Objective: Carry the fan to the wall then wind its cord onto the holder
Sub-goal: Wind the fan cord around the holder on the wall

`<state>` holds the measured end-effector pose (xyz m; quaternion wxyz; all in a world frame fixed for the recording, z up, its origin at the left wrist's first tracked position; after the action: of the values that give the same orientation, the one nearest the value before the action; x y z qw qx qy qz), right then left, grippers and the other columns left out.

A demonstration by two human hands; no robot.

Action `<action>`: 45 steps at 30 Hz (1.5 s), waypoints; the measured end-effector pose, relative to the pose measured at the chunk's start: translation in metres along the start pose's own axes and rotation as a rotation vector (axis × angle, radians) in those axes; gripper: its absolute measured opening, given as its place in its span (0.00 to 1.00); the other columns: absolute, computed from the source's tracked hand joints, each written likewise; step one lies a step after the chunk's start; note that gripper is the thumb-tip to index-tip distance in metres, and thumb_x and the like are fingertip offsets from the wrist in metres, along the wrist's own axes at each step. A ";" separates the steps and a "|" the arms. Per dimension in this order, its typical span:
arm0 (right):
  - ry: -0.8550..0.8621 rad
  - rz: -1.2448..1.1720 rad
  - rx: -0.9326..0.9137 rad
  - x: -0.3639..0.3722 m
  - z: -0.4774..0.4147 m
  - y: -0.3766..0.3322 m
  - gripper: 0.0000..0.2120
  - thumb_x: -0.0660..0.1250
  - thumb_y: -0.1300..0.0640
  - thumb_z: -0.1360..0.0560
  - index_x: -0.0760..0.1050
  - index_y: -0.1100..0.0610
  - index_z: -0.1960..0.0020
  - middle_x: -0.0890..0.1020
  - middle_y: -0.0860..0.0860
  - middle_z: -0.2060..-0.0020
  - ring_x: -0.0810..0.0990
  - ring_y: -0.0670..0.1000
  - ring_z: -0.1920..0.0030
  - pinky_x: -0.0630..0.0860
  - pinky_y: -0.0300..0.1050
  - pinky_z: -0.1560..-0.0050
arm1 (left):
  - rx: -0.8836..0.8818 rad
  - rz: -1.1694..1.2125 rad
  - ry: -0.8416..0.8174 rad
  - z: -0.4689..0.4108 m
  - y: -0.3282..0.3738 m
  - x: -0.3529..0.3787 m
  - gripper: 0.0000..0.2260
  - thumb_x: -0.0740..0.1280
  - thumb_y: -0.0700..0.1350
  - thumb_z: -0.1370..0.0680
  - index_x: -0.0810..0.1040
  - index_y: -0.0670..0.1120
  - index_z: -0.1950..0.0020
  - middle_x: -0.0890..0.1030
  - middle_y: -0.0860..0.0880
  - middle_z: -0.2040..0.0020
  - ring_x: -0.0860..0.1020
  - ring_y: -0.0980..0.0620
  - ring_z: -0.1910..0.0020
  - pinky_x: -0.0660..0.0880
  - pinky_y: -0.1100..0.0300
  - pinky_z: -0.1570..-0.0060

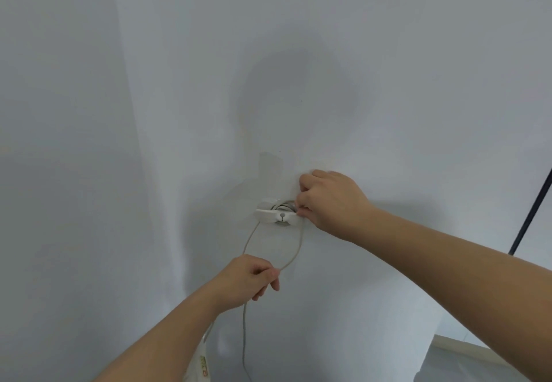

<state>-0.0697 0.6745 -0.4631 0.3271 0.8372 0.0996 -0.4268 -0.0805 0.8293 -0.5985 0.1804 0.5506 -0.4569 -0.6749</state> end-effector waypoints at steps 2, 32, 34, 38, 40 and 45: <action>-0.035 0.011 0.009 0.000 0.000 0.001 0.07 0.67 0.49 0.25 0.82 0.49 0.56 0.77 0.49 0.57 0.75 0.53 0.54 0.67 0.44 0.60 | 0.031 -0.024 -0.018 -0.002 0.006 0.006 0.13 0.61 0.47 0.20 0.82 0.48 0.59 0.74 0.53 0.71 0.71 0.59 0.72 0.68 0.70 0.67; 0.128 0.263 -0.058 0.023 0.018 -0.006 0.07 0.65 0.54 0.34 0.74 0.54 0.57 0.74 0.51 0.62 0.72 0.56 0.59 0.65 0.49 0.60 | -0.177 -0.293 0.097 -0.012 -0.016 0.004 0.15 0.57 0.41 0.19 0.79 0.50 0.38 0.80 0.43 0.41 0.80 0.46 0.53 0.71 0.64 0.58; 0.125 0.267 -0.057 0.023 0.019 -0.007 0.07 0.64 0.54 0.34 0.75 0.55 0.57 0.74 0.51 0.62 0.72 0.56 0.59 0.65 0.49 0.60 | -0.230 -0.304 0.124 -0.011 -0.022 -0.003 0.14 0.57 0.41 0.19 0.81 0.50 0.41 0.80 0.44 0.44 0.80 0.45 0.52 0.70 0.63 0.57; 0.111 0.268 -0.047 0.024 0.019 -0.007 0.07 0.64 0.54 0.34 0.75 0.55 0.57 0.74 0.51 0.62 0.73 0.56 0.58 0.65 0.49 0.59 | -0.274 -0.309 0.162 -0.012 -0.031 -0.012 0.14 0.56 0.43 0.20 0.76 0.49 0.63 0.78 0.49 0.59 0.74 0.51 0.65 0.70 0.62 0.63; 0.099 0.261 -0.042 0.024 0.019 -0.007 0.07 0.65 0.54 0.33 0.75 0.54 0.56 0.74 0.51 0.62 0.72 0.56 0.58 0.65 0.49 0.59 | -0.278 -0.215 0.154 -0.007 -0.030 -0.013 0.19 0.57 0.50 0.19 0.73 0.47 0.67 0.74 0.50 0.68 0.71 0.52 0.71 0.69 0.62 0.69; 0.089 0.236 0.005 0.020 0.018 -0.010 0.10 0.68 0.55 0.35 0.73 0.54 0.55 0.75 0.51 0.62 0.72 0.56 0.58 0.65 0.50 0.60 | -0.263 -0.197 0.294 -0.004 -0.031 -0.028 0.25 0.58 0.61 0.22 0.64 0.46 0.71 0.68 0.50 0.73 0.66 0.51 0.72 0.64 0.59 0.66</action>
<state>-0.0730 0.6686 -0.4910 0.3681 0.8622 0.0137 -0.3478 -0.0594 0.8645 -0.6072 0.2485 0.6568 -0.2779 -0.6555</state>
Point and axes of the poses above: each hand's wrist, its own z-axis away from the middle knuckle, its own x-axis out of the palm, y = z × x, the point moved 4 cm from there along -z, towards the middle knuckle
